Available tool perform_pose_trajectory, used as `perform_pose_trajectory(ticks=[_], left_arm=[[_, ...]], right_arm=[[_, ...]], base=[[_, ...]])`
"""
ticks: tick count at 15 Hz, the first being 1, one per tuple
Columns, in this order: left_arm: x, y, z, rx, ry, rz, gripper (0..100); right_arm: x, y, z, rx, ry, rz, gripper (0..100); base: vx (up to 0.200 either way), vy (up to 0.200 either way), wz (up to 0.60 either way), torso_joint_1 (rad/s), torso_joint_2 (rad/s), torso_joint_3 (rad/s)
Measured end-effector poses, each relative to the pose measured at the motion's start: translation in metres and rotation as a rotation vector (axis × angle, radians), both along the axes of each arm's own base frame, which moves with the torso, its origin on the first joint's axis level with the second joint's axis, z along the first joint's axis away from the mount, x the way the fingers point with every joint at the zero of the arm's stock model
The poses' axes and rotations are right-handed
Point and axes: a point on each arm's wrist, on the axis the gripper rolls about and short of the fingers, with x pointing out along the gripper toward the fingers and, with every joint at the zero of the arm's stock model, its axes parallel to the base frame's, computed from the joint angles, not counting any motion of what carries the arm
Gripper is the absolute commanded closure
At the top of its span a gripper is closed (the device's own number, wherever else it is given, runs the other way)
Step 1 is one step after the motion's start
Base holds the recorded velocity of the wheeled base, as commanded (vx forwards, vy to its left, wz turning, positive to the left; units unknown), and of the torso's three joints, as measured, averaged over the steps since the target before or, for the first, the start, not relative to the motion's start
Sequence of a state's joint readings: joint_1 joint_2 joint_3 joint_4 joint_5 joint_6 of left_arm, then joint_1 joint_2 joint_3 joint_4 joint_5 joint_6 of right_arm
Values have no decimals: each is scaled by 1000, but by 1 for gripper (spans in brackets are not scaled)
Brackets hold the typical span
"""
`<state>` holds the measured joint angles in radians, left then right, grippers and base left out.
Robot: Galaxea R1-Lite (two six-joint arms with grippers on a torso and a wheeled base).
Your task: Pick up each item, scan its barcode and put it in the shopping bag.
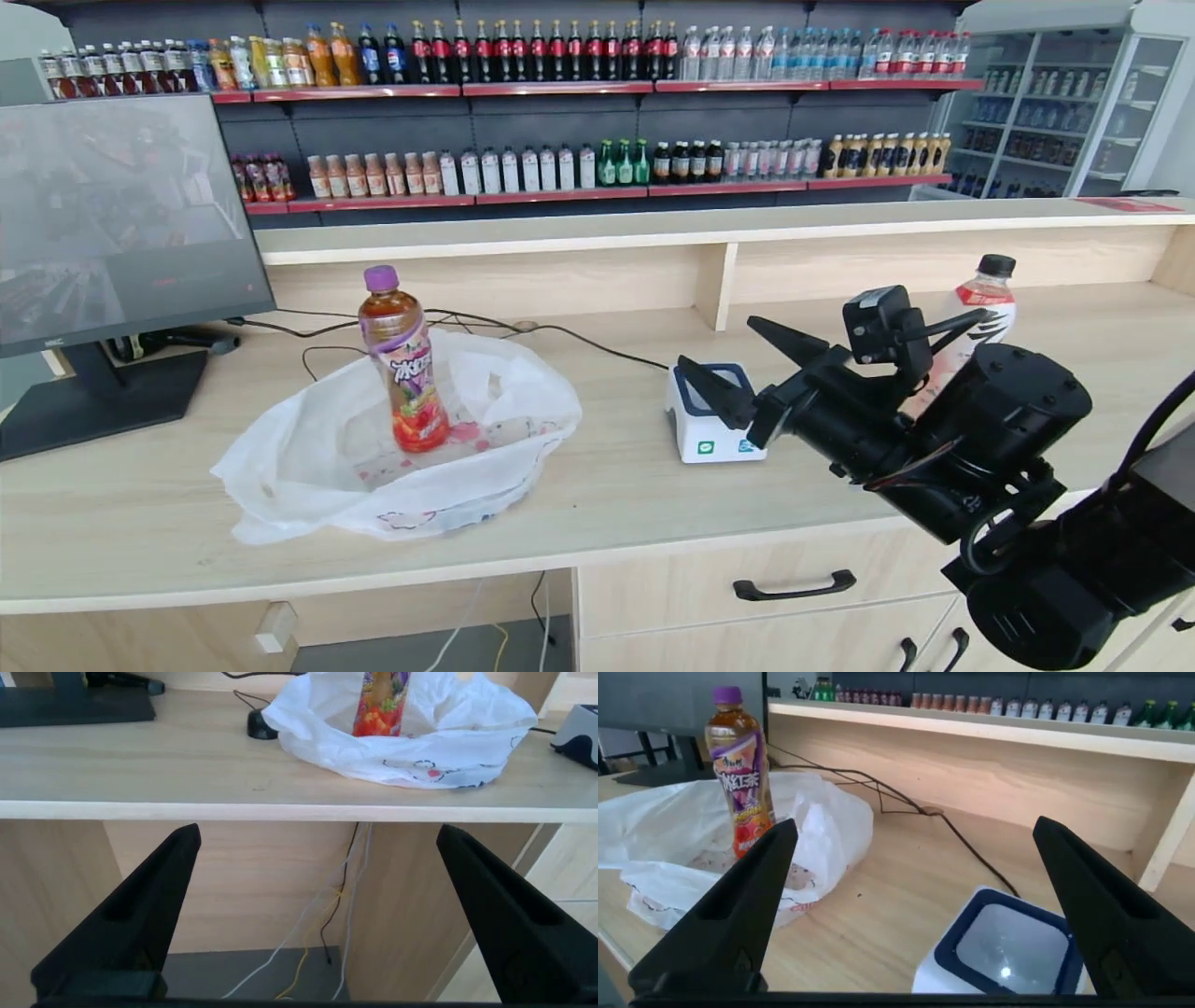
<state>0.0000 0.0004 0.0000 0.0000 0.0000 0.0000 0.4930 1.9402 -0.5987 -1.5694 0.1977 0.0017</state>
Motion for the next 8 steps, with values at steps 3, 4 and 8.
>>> perform_pose_trajectory(ticks=[3,4,8], left_arm=[[0,0,0,0,0,0,0],[0,0,0,0,0,0,0],[0,0,0,0,0,0,0]], right_arm=[[1,-1,1,1,-4,-3,0],[0,-1,0,-1,0,-3,0],[0,-6,-1,-5,7,-19,0]], base=[[0,-200,0,4,2,2],[0,-200,0,7,2,-2],[0,-200,0,-1,4,1]])
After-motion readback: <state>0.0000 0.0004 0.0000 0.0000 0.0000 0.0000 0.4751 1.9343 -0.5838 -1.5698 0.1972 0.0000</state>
